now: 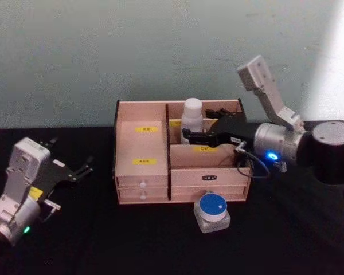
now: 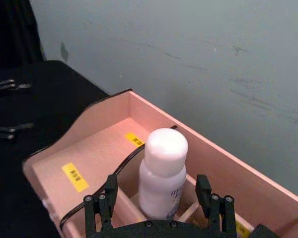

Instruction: Pick up the facial cleanser and watermelon frost from the table and place them into the tiered storage box.

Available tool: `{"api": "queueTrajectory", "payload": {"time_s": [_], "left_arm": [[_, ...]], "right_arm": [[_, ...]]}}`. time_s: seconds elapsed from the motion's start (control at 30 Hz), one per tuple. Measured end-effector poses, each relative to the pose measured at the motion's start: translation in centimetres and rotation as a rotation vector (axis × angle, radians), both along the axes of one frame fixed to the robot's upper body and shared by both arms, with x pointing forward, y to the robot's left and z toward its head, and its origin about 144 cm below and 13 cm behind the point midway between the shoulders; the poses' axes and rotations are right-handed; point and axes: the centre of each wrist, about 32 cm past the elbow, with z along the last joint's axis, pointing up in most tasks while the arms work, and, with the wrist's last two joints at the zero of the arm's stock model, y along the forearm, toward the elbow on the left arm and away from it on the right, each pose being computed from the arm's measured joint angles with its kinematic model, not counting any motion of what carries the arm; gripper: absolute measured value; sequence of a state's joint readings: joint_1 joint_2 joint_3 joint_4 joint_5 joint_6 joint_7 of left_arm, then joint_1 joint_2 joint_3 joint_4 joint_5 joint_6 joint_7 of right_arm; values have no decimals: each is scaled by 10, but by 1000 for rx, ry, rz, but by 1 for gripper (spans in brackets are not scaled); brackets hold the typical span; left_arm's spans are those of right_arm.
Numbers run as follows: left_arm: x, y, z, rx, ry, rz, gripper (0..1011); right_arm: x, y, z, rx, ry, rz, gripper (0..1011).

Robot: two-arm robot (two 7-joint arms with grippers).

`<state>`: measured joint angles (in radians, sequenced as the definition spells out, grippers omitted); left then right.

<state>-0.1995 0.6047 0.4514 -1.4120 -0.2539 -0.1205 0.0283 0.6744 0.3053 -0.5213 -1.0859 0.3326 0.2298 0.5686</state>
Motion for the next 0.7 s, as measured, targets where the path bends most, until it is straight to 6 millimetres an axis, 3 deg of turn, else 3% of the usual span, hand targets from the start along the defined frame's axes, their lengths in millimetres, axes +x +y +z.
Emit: {"api": "queueTrajectory", "payload": {"time_s": [0.3, 0.7], "left_arm": [[0, 0, 0, 0, 0, 0, 1001], [0, 0, 0, 0, 0, 0, 1001]], "right_arm": [[-29, -22, 6, 7, 5, 28, 1000], [-76, -53, -2, -25, 46, 107, 1000]]}}
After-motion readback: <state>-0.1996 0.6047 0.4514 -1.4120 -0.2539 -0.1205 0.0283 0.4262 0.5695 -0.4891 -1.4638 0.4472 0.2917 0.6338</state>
